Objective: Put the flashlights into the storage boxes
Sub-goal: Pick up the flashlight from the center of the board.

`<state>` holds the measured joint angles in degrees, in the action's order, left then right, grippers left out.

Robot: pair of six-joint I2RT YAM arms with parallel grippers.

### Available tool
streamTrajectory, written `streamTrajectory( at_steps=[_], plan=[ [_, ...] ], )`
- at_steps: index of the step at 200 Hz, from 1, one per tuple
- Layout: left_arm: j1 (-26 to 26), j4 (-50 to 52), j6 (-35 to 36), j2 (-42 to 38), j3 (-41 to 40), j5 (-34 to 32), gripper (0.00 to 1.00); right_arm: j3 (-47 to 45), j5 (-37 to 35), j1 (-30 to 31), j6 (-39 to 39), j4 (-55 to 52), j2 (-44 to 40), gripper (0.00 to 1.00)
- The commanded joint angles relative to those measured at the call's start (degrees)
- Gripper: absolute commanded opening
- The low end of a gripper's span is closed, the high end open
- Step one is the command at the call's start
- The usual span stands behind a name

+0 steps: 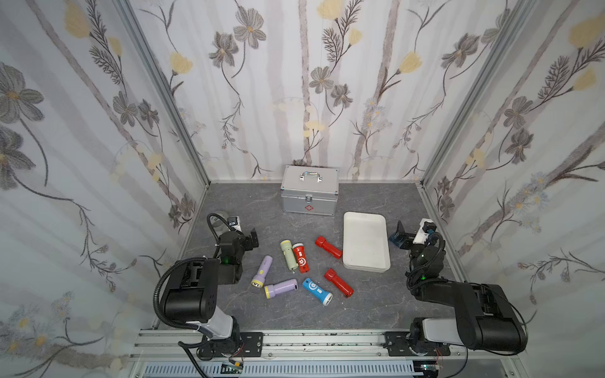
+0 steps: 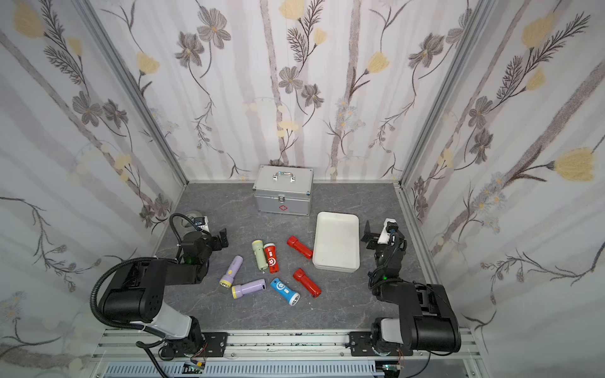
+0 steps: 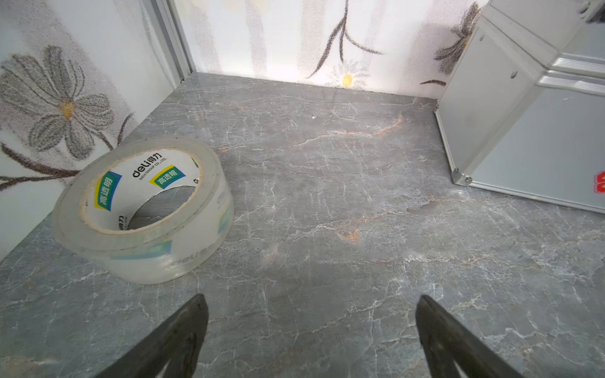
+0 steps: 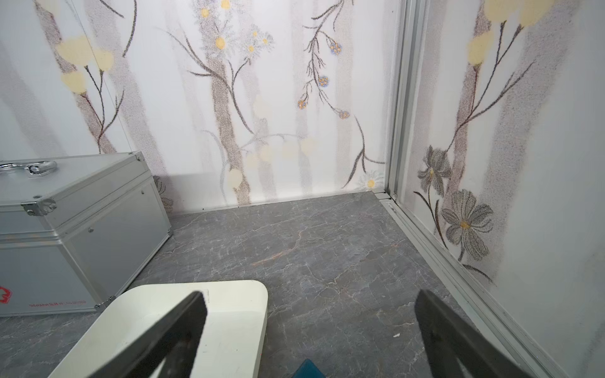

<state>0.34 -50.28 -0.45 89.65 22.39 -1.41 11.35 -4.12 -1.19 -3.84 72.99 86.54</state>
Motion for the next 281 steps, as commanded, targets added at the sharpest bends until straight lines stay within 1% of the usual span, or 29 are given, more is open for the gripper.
streamTrajectory(
  at_steps=[1,139,246,281],
  plan=[
    [0.0,-1.0,-0.6,0.0,0.3,0.5,1.0,0.3,0.8,0.0,0.5,0.9,-0.1,1.0],
    [-0.1,-1.0,-0.5,0.1,0.3,0.5,1.0,0.3,0.7,0.0,0.5,0.8,-0.1,1.0],
    [-1.0,-1.3,0.3,0.0,0.1,-1.0,1.0,-0.5,1.2,0.3,0.9,2.3,-0.1,1.0],
    [-1.2,-6.0,0.9,-0.9,-2.8,0.2,1.0,-1.6,1.0,0.8,1.6,4.0,-0.5,1.0]
  ],
)
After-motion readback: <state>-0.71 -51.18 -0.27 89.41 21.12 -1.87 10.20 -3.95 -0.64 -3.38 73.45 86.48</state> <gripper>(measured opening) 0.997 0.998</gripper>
